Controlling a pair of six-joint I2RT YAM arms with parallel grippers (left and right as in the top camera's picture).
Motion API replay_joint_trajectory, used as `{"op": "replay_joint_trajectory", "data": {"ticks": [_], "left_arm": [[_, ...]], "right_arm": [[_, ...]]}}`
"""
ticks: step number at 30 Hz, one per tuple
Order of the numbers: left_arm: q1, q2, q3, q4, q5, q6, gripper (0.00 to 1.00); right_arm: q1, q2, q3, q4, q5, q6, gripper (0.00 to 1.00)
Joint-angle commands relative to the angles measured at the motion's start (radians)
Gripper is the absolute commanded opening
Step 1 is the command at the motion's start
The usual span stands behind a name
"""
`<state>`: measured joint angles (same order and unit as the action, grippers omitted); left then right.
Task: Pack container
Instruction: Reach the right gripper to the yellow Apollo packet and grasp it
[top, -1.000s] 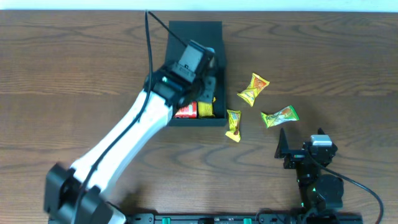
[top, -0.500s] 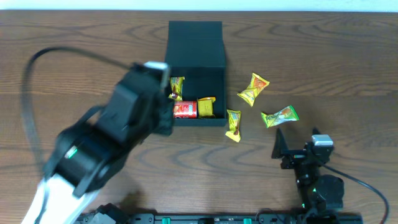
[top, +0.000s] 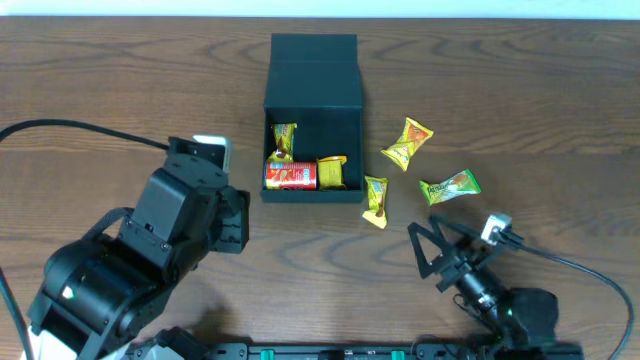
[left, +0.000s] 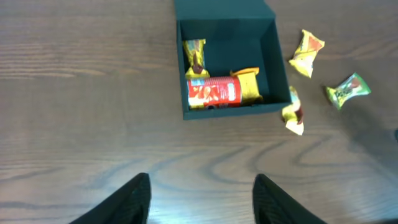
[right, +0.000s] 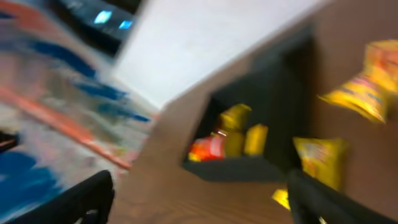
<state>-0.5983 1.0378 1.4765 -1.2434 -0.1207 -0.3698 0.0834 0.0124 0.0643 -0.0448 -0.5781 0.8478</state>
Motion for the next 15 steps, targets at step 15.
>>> {"op": "replay_joint_trajectory", "data": {"ticks": [15], "left_arm": [[0.003,-0.006,0.006,0.013,-0.063,-0.021,0.6]], "right_arm": [[-0.04,0.872,0.624,-0.375,-0.046,-0.51,0.73]]}}
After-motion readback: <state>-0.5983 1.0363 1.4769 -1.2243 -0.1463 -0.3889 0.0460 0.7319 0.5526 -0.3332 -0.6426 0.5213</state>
